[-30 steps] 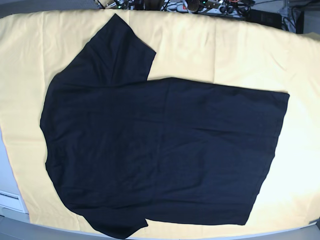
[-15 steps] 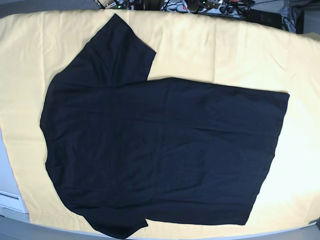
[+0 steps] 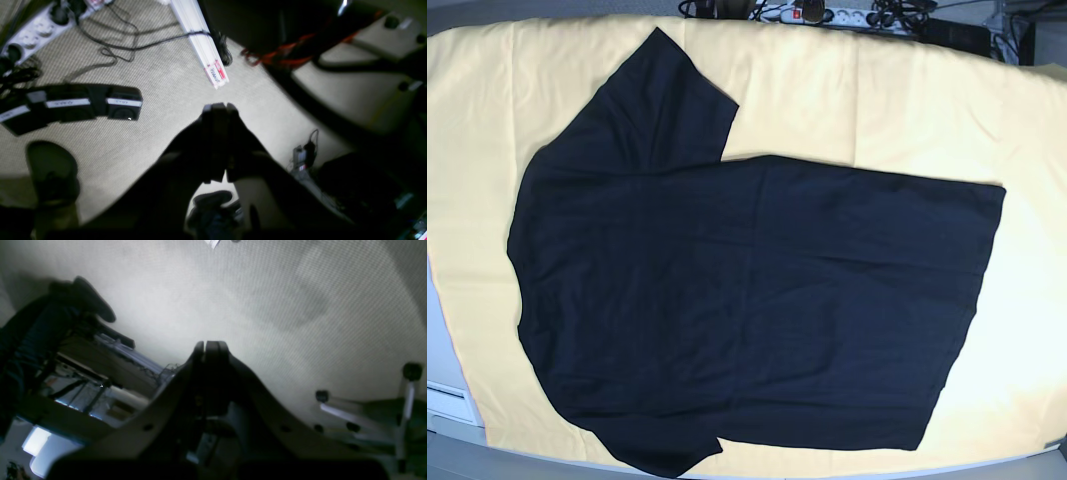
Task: Fold the T-shirt properly
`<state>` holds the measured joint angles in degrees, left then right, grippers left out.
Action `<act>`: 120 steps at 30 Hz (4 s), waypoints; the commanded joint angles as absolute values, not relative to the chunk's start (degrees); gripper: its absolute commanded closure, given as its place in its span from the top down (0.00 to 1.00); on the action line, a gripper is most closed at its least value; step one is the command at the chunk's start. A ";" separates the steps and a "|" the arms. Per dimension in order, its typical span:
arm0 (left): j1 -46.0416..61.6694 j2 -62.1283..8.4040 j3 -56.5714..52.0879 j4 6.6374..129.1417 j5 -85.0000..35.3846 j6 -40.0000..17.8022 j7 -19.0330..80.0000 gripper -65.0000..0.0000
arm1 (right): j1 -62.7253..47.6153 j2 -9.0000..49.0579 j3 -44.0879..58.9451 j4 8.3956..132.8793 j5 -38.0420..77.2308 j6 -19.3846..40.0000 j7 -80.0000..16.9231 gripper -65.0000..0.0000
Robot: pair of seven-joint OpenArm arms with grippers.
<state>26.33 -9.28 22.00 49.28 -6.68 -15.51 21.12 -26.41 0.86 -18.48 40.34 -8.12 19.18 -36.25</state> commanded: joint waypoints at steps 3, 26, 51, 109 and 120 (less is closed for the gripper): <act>32.42 -11.70 22.13 56.66 -8.95 -16.32 23.73 0.00 | -31.94 0.97 -18.39 49.84 -7.70 18.52 -43.16 0.00; 66.06 -42.19 16.40 120.73 12.62 -1.67 36.51 0.00 | -70.37 18.06 -18.37 120.29 -15.97 1.78 -51.31 0.00; 63.57 -48.31 -17.43 133.84 15.35 -2.00 28.58 0.00 | -66.70 24.62 -18.33 135.00 -49.93 -11.64 -48.10 0.00; -13.26 -72.29 30.09 82.17 26.28 -37.76 -20.62 0.62 | -56.38 26.68 -18.35 135.00 -40.27 -8.73 -41.32 0.00; -12.86 -69.54 30.11 80.12 29.65 -39.07 -21.02 0.62 | -56.38 26.68 -18.33 135.00 -40.27 -8.73 -41.34 0.00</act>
<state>-12.08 -67.75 30.79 79.96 29.50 -39.27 -20.91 -55.70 26.48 -18.37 134.23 -39.40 -7.97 -41.78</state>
